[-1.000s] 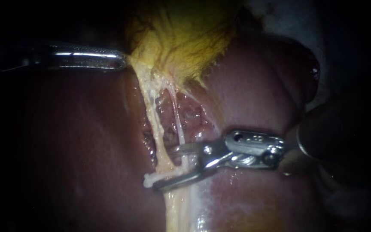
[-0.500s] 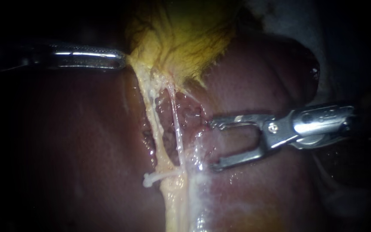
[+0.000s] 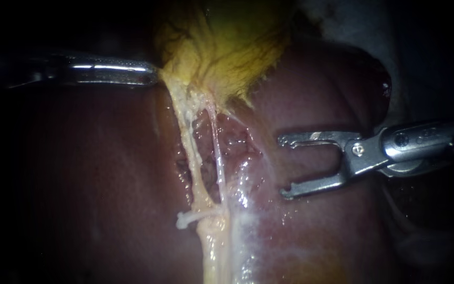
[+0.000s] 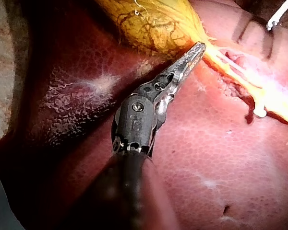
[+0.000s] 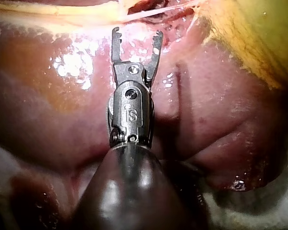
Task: Going back first clip left tube
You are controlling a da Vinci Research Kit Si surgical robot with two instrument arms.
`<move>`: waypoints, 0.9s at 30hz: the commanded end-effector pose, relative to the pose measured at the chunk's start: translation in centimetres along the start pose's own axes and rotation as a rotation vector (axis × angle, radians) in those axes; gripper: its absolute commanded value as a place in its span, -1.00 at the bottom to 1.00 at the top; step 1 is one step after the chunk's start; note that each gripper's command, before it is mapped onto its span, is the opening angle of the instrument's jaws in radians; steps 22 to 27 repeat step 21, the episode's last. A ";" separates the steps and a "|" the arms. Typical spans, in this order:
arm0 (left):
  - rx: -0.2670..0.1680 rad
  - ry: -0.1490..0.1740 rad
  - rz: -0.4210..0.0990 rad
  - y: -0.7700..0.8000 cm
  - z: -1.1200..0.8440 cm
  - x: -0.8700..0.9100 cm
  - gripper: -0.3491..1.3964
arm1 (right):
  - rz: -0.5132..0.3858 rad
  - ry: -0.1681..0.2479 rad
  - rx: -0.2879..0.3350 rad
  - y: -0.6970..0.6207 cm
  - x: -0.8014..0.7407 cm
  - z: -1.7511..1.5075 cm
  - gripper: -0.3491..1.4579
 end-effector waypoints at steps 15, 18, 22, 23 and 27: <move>0.011 0.013 0.012 0.03 0.39 0.29 -1.00 | 0.000 0.000 0.001 -0.01 -0.01 -0.03 0.04; 0.011 0.013 0.012 0.03 0.39 0.29 -1.00 | 0.000 0.000 0.000 -0.02 0.00 -0.01 0.05; 0.013 0.013 0.011 0.04 0.36 0.27 -1.00 | 0.000 0.001 0.017 -0.02 0.00 0.05 0.05; 0.013 0.013 0.011 0.04 0.36 0.27 -1.00 | 0.000 0.001 0.017 -0.02 0.00 0.05 0.05; 0.013 0.013 0.011 0.04 0.36 0.27 -1.00 | 0.000 0.001 0.017 -0.02 0.00 0.05 0.05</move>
